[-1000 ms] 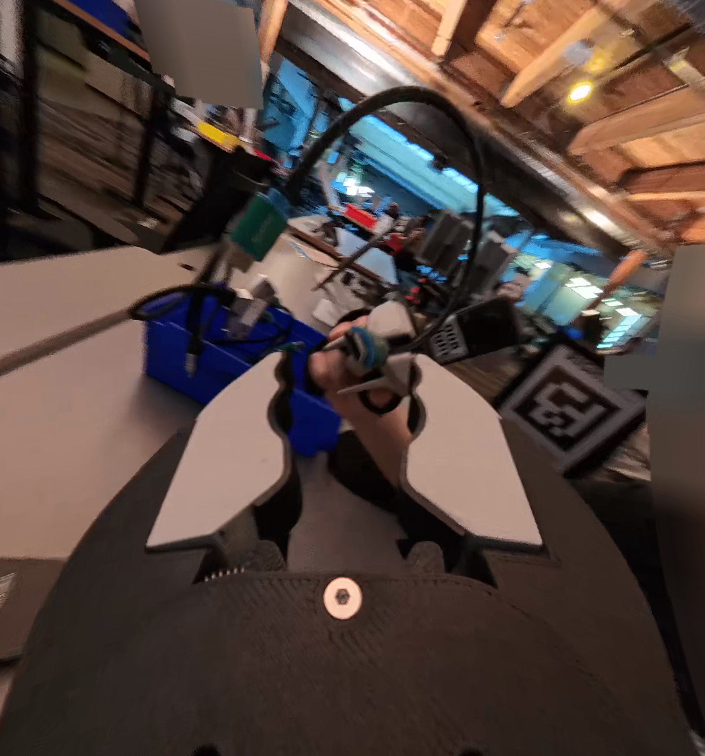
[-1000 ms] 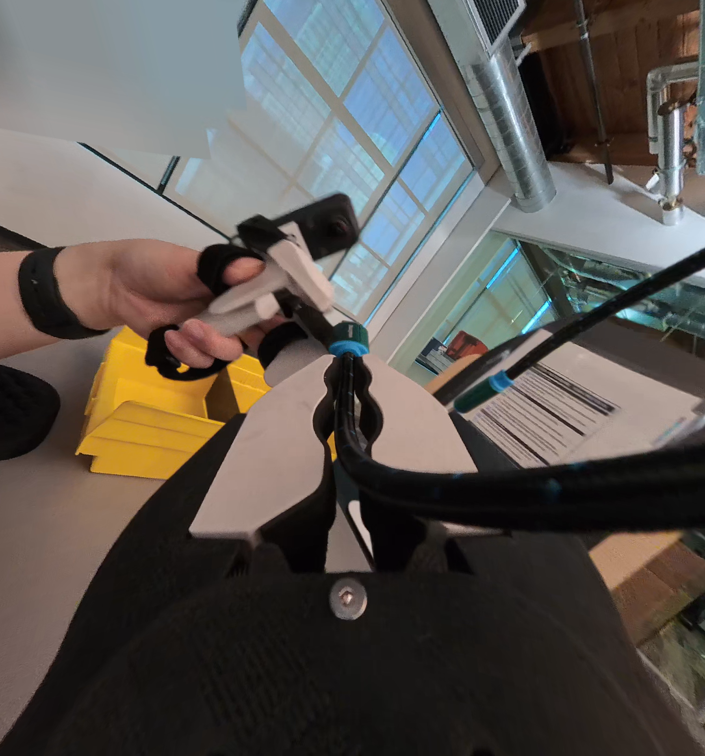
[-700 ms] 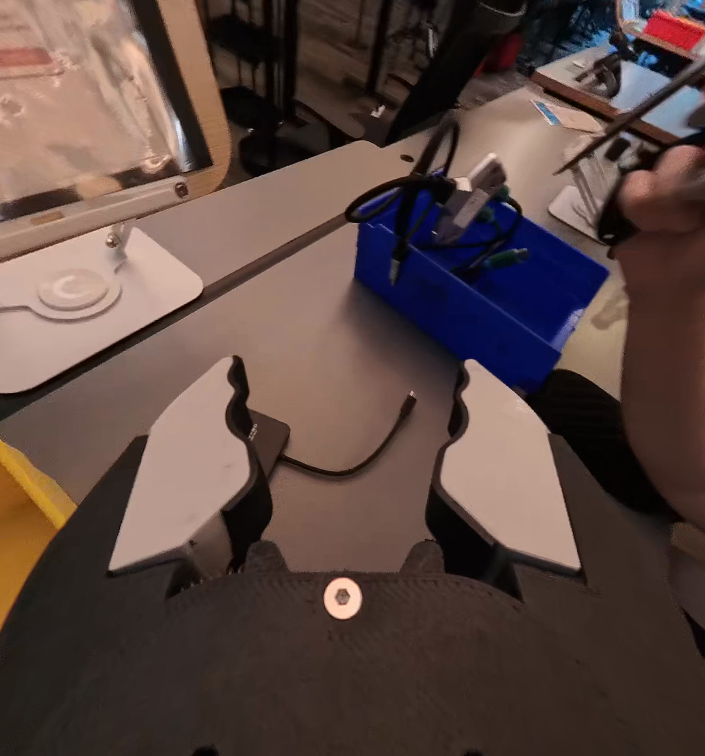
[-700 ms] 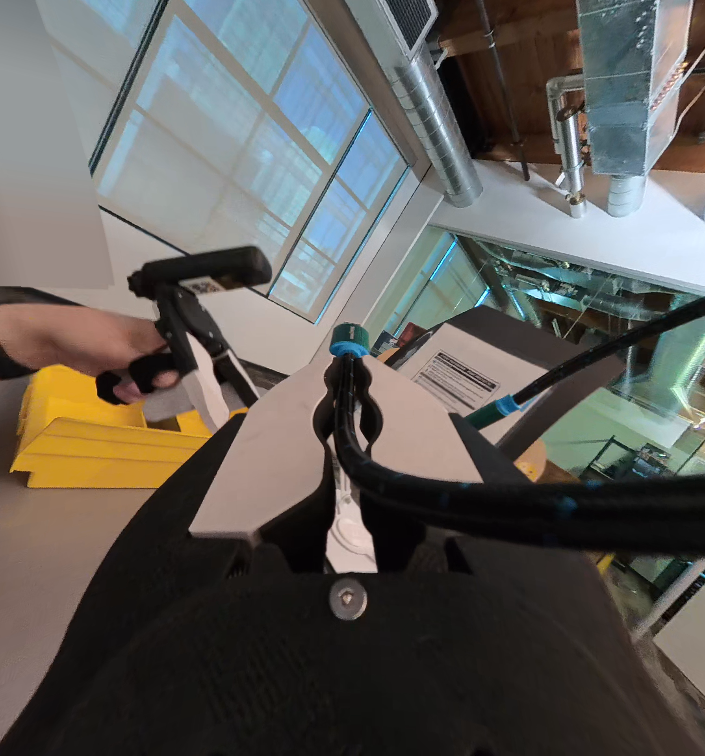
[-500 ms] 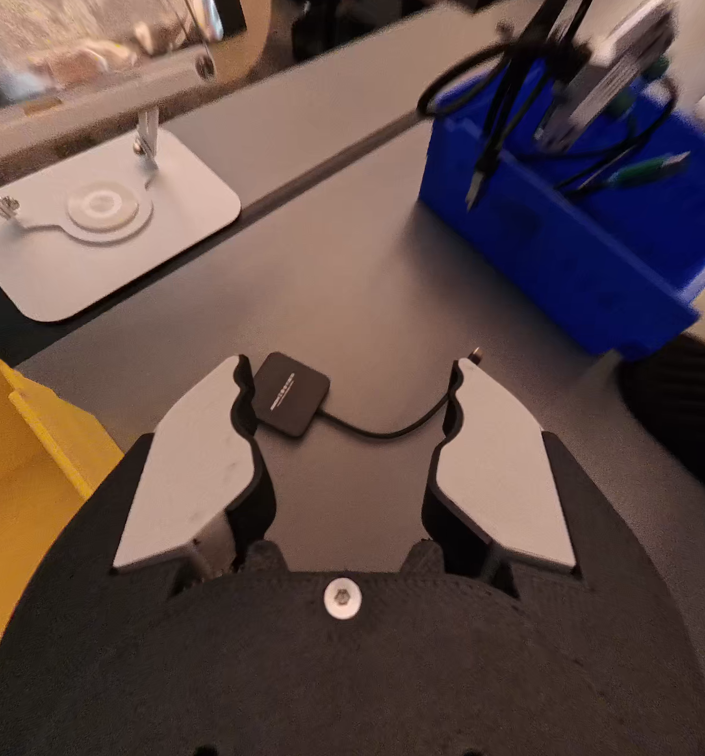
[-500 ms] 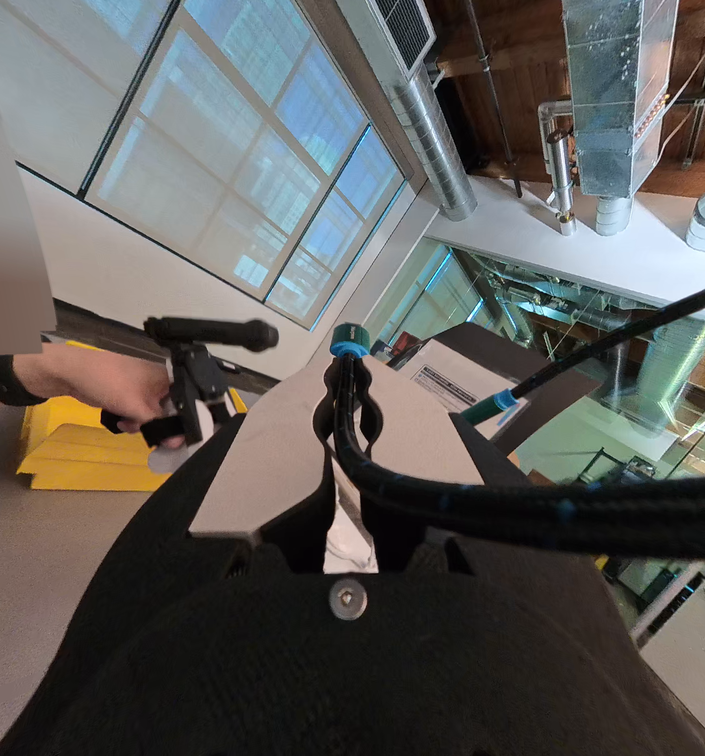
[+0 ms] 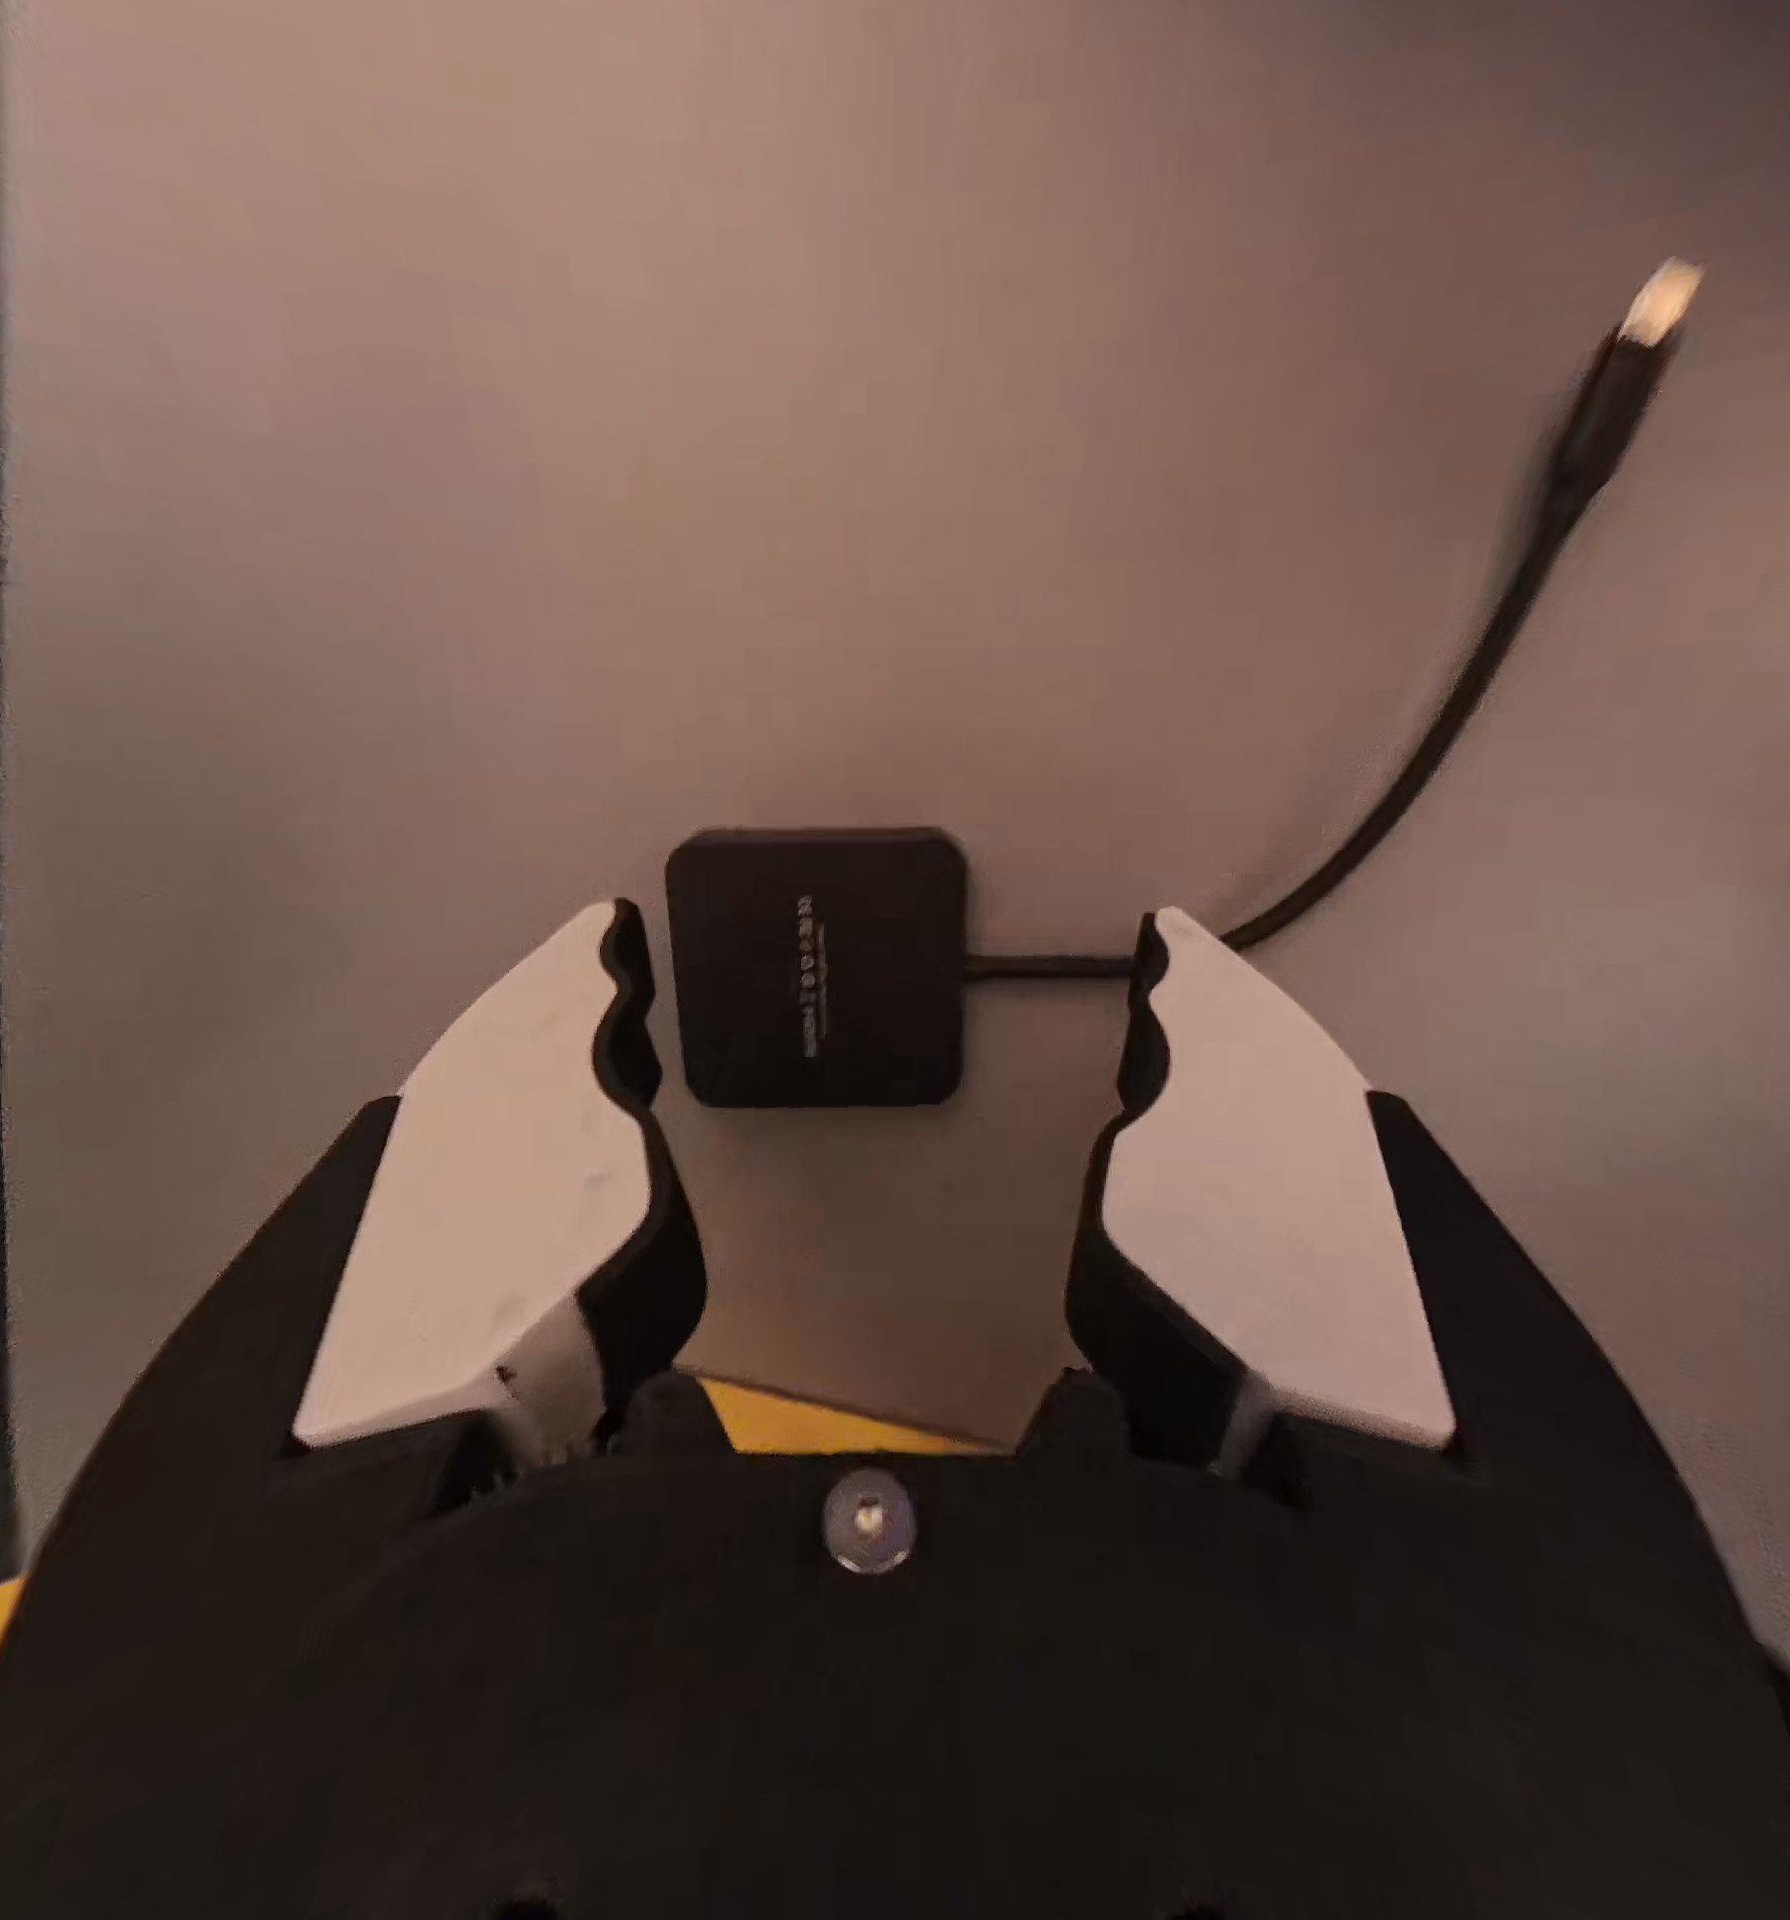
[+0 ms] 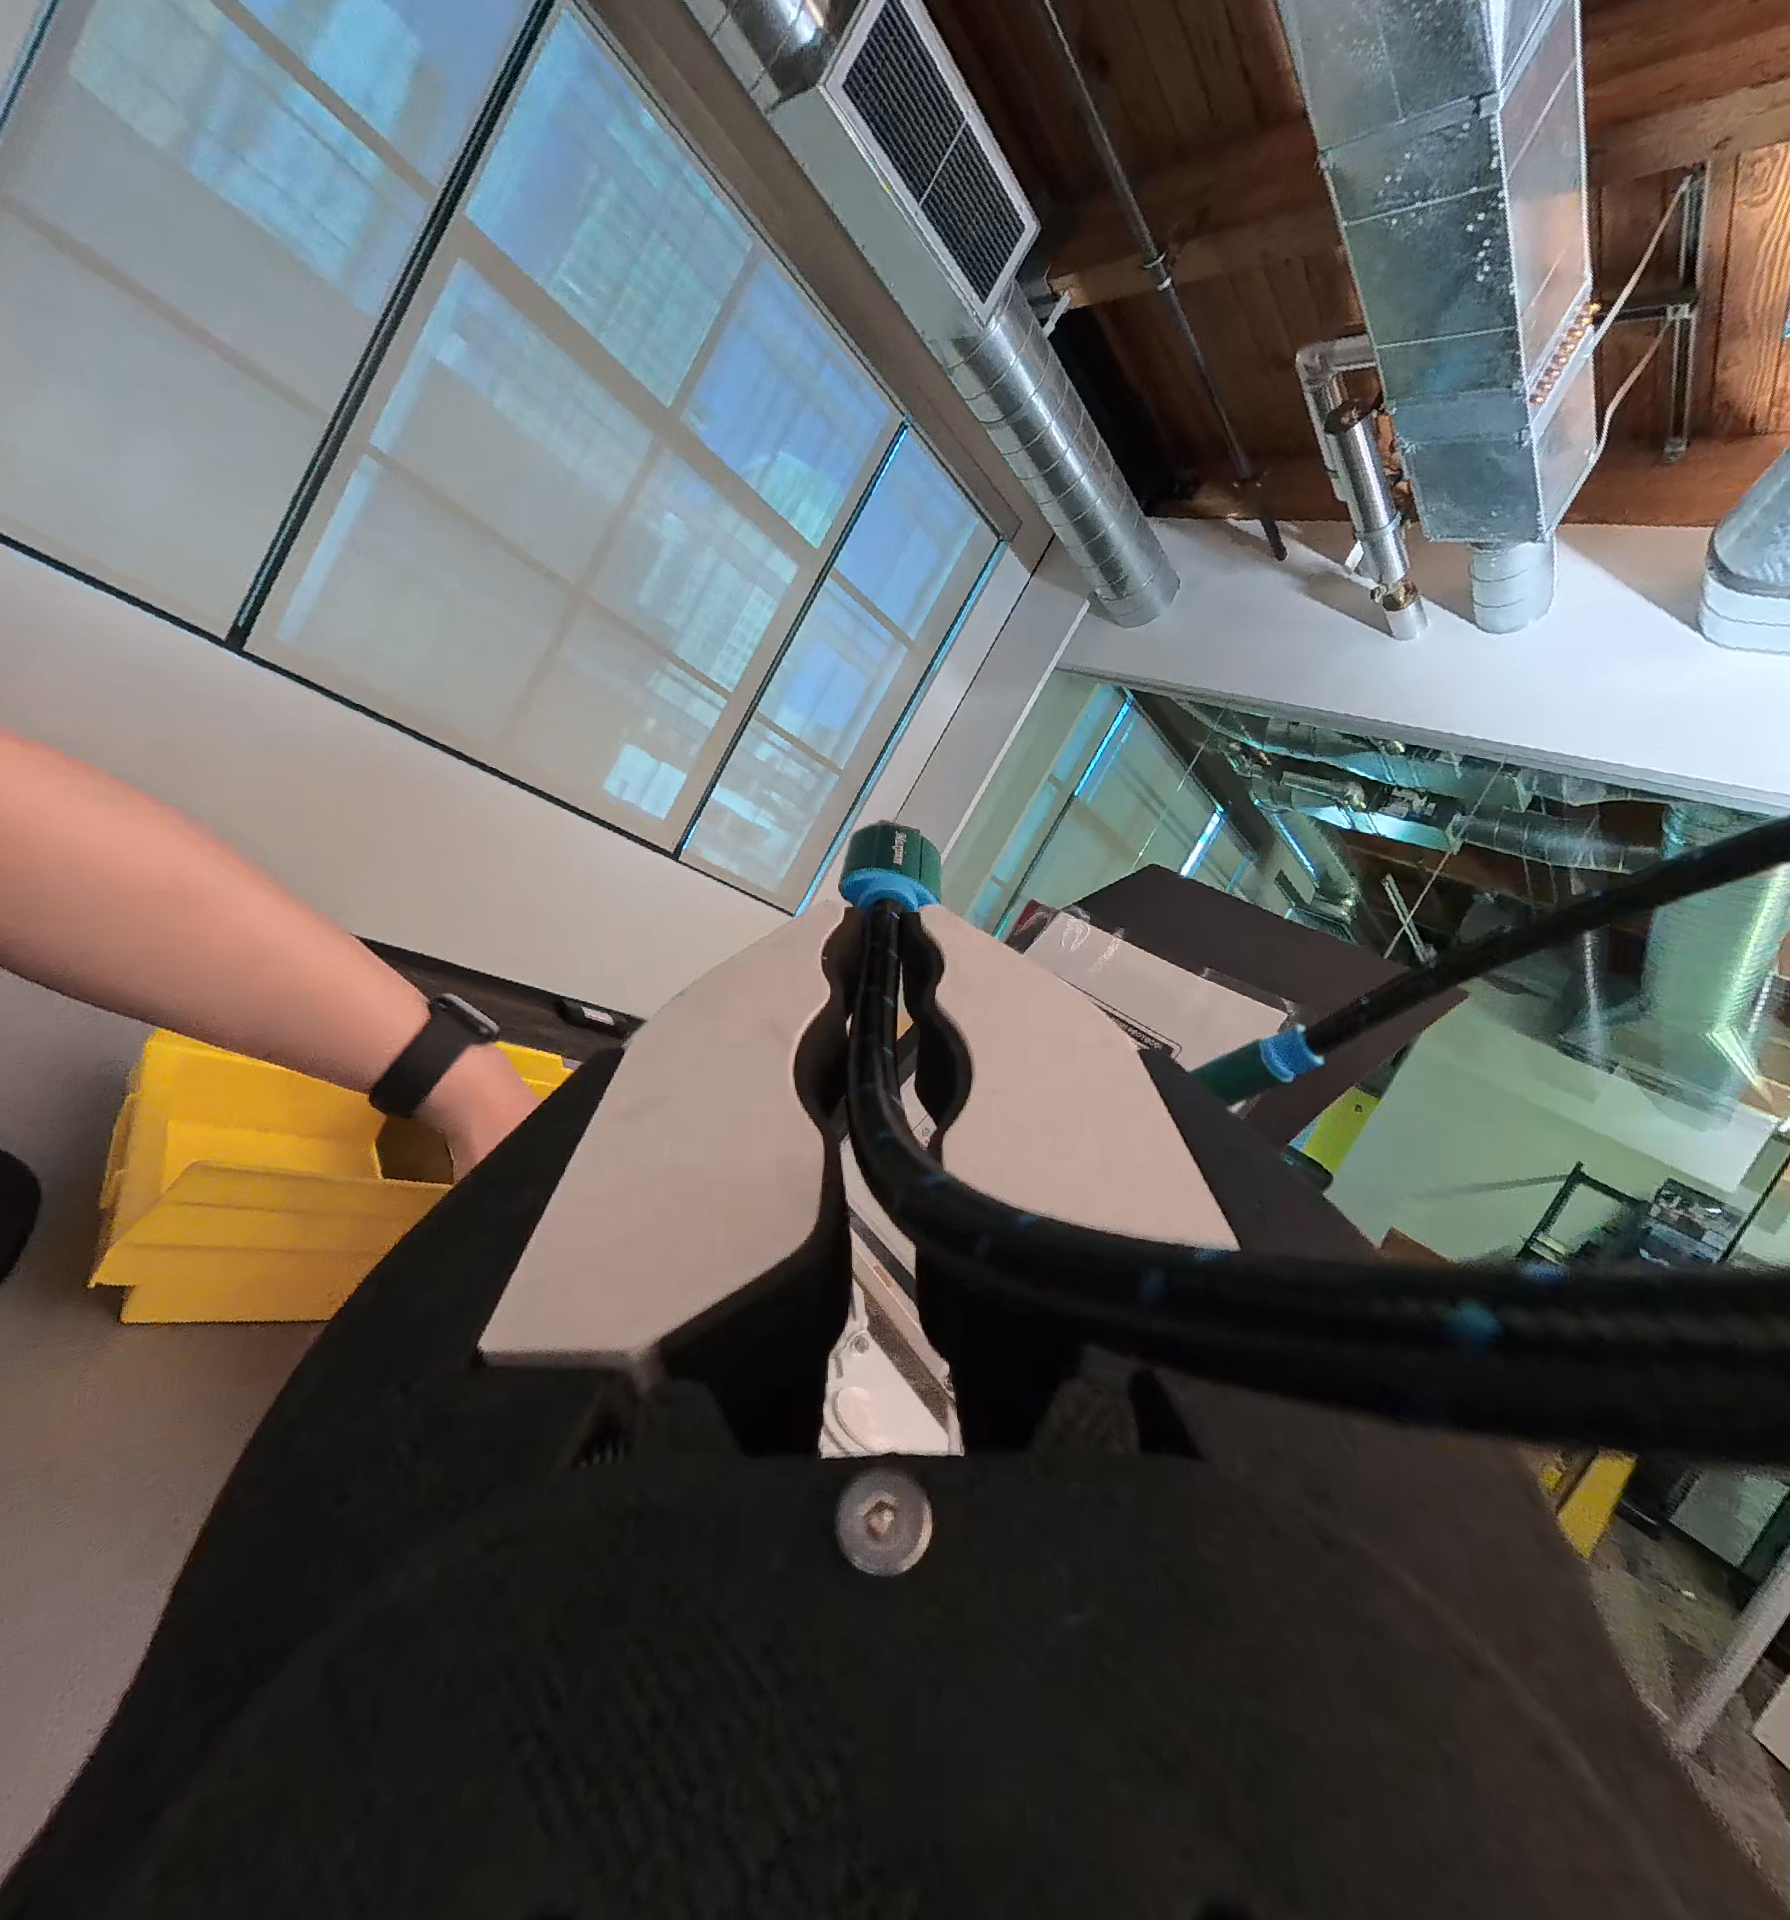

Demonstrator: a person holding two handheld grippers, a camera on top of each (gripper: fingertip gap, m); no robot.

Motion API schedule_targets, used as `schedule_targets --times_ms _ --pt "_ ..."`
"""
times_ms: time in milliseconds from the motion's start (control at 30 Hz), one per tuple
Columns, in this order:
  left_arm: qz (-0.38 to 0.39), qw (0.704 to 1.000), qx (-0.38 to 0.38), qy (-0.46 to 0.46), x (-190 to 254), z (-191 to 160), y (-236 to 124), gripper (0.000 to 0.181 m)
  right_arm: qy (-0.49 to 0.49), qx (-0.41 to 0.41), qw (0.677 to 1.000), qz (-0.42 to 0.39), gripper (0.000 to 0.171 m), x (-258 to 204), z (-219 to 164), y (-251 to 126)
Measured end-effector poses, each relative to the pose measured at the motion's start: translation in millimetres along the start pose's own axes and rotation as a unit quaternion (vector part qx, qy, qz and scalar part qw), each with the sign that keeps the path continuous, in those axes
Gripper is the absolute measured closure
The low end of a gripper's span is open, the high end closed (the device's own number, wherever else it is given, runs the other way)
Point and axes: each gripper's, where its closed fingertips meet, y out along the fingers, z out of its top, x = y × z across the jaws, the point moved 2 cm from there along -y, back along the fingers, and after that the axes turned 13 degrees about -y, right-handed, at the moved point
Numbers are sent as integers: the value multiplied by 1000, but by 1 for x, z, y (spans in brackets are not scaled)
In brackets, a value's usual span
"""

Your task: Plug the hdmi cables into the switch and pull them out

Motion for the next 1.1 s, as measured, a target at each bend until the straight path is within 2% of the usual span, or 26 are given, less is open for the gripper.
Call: schedule_targets --times_ms 100,267,433,500,667,767,833,867,1000,1100 --pt "31 997 -56 42 -12 -18 16 88 2 -3 1000 -1 163 4 -4 -2" --pt "60 990 -104 70 -23 -30 27 84 19 11 1000 -6 163 10 -6 -6" --pt "38 989 -125 72 -21 -30 30 96 19 2 1000 -4 163 10 -11 -5" --pt "36 987 -132 84 -20 -30 28 114 18 3 1000 -2 163 9 -10 -5" --pt "47 980 -157 110 -20 -29 28 114 17 1 1000 3 163 6 -11 -3" --pt "48 977 -171 120 -15 -33 29 98 18 -4 1000 7 163 5 -14 -1" --pt "53 975 -183 114 -14 -34 29 102 20 -6 1000 10 163 4 -16 -1" --pt "55 975 -185 111 -13 -32 28 114 20 -8 1000 11 163 4 -17 0" --pt "69 976 -182 101 -12 -32 27 114 18 -13 1000 11 163 3 -17 0" --pt "92 979 -141 111 -10 -31 23 114 19 -16 1000 11 163 3 -20 1"
